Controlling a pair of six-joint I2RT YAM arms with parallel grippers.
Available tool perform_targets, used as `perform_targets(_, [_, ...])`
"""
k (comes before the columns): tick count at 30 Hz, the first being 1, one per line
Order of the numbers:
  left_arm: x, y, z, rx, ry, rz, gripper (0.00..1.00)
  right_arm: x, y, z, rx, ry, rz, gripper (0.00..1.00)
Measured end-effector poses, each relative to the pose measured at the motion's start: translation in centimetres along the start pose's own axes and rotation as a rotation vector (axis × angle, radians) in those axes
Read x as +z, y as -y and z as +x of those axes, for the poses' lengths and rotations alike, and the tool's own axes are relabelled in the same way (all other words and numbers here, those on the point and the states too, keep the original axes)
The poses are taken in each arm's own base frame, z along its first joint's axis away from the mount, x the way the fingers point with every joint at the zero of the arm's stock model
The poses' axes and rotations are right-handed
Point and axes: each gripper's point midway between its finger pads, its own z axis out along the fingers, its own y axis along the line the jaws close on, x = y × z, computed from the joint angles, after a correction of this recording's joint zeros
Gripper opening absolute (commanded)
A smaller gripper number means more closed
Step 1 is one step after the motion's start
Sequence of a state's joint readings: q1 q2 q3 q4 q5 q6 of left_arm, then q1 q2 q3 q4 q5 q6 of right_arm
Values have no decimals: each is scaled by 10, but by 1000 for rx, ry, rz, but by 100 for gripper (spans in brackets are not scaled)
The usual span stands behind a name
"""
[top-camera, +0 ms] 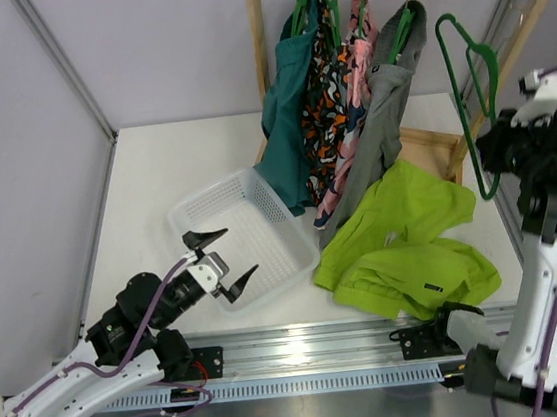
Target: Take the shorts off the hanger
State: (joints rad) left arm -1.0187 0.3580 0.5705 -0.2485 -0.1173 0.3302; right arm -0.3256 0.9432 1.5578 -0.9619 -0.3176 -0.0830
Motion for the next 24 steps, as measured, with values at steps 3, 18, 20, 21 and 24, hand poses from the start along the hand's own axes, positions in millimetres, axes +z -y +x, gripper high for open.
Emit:
perform_targets(3, [-2, 1, 0, -2, 8, 2, 99, 29, 11, -29, 1, -1, 0, 0])
perform_targets(18, [-2, 6, 1, -9, 15, 24, 99, 106, 28, -54, 48, -96, -50, 0])
perform_targets(20, [-2, 7, 1, -9, 15, 30, 99, 109, 29, -50, 54, -109, -54, 0])
perform_targets(21, [-1, 8, 1, -9, 15, 35, 99, 110, 29, -49, 56, -113, -57, 0])
perform_targets(24, [-1, 9, 2, -9, 15, 43, 99, 110, 28, -41, 57, -125, -63, 13])
